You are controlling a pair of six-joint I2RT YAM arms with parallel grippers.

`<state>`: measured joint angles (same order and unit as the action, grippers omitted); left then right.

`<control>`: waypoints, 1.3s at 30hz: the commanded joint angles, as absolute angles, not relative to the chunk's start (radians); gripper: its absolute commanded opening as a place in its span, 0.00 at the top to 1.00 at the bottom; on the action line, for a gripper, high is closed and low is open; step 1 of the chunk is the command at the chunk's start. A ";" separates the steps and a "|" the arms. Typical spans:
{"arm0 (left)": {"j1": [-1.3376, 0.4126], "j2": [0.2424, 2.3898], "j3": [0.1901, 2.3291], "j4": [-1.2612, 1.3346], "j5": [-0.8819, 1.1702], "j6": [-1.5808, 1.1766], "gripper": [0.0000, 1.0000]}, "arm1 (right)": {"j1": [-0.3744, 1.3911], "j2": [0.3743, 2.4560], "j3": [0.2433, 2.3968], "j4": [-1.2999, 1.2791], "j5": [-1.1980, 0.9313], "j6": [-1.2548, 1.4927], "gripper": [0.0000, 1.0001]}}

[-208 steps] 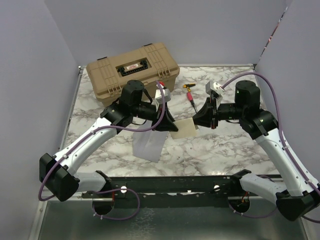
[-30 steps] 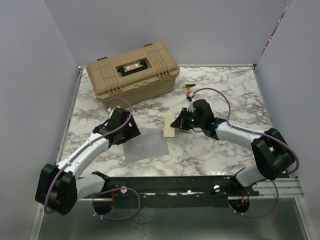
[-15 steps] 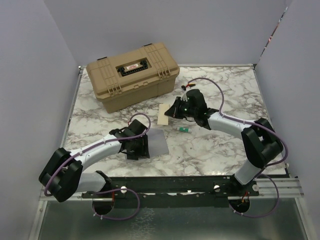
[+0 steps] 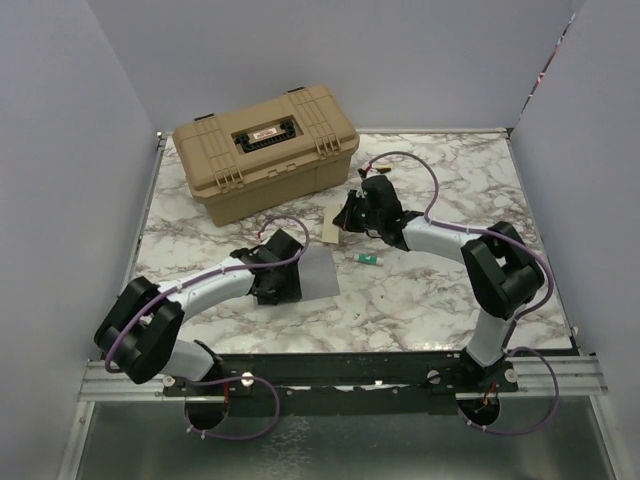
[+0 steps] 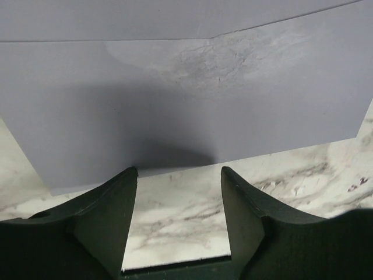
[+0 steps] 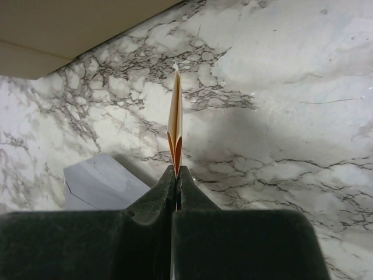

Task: Place the letter into the envelope and seal it

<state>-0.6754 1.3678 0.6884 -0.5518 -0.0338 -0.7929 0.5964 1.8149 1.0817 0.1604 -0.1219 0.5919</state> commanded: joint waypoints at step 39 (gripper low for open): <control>-0.570 1.230 0.640 -0.461 -0.451 -0.865 0.01 | 0.627 1.694 1.080 -0.142 -0.053 0.541 1.00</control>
<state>-0.5816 1.2827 0.6773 -0.4145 -0.4046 -0.7921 0.6224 1.6173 1.0126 -0.1051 -0.1131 0.5663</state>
